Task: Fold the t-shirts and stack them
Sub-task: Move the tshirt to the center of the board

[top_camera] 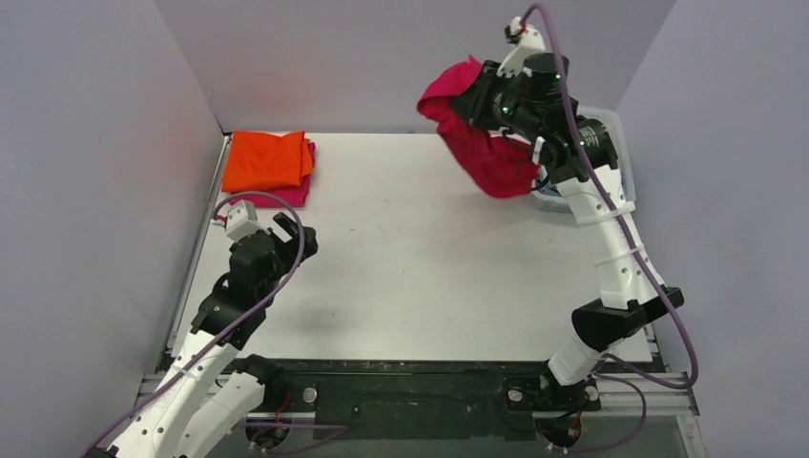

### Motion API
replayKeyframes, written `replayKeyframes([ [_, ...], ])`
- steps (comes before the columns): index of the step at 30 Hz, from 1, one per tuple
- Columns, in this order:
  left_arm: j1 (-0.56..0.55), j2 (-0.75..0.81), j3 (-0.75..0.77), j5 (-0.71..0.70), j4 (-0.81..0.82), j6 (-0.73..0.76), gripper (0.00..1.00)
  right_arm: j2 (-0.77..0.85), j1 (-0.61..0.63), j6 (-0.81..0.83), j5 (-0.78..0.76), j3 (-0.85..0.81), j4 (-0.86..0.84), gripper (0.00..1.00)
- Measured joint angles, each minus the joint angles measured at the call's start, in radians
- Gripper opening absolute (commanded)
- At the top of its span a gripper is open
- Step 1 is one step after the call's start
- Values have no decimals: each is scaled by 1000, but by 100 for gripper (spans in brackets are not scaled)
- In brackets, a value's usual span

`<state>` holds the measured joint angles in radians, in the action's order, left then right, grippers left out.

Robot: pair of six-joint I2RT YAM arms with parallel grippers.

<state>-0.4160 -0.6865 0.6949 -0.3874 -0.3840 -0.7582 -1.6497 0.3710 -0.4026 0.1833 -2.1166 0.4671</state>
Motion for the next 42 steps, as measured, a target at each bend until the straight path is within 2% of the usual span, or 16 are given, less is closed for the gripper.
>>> replayKeyframes([
  [4, 0, 52, 10, -37, -101, -63, 93, 12, 173, 9, 50, -17, 35, 0],
  [7, 0, 91, 11, -49, -163, -97, 93, 11, 250, 9, 61, -43, 56, 0],
  [12, 0, 150, 23, -77, -272, -132, 93, 25, 312, 8, 41, -35, 53, 0],
  [15, 0, 183, 33, -90, -316, -148, 93, 88, 301, -2, -23, 100, 26, 0],
  [17, 0, 203, 33, -95, -333, -154, 93, 159, 269, -37, -69, 256, 13, 10],
  [18, 0, 208, 33, -96, -338, -156, 93, 193, 250, -57, -84, 335, -1, 26],
  [20, 0, 208, 33, -95, -341, -159, 93, 273, 184, -107, -122, 547, -29, 50],
  [21, 0, 203, 33, -95, -341, -163, 93, 307, 145, -132, -148, 661, -40, 58],
  [22, 0, 196, 32, -93, -341, -164, 93, 326, 117, -153, -171, 740, -39, 80],
  [24, 0, 166, 31, -85, -341, -166, 93, 348, 51, -179, -243, 916, -32, 91],
  [26, 1, 118, 28, -73, -340, -166, 93, 346, 4, -190, -339, 1027, 19, 93],
  [29, 4, 41, 6, -39, -324, -166, 93, 362, -13, -193, -481, 1070, 96, 93],
  [31, 12, -16, -24, 6, -293, -165, 89, 407, -12, -192, -553, 1070, 98, 91],
  [33, 27, -74, -64, 76, -253, -162, 79, 467, -12, -184, -594, 1070, 98, 88],
  [37, 66, -148, -146, 206, -204, -150, 74, 520, -10, -147, -563, 1076, 90, 84],
  [42, 77, -139, -249, 310, -160, -145, 71, 458, -2, -119, -429, 1112, 52, 80],
])
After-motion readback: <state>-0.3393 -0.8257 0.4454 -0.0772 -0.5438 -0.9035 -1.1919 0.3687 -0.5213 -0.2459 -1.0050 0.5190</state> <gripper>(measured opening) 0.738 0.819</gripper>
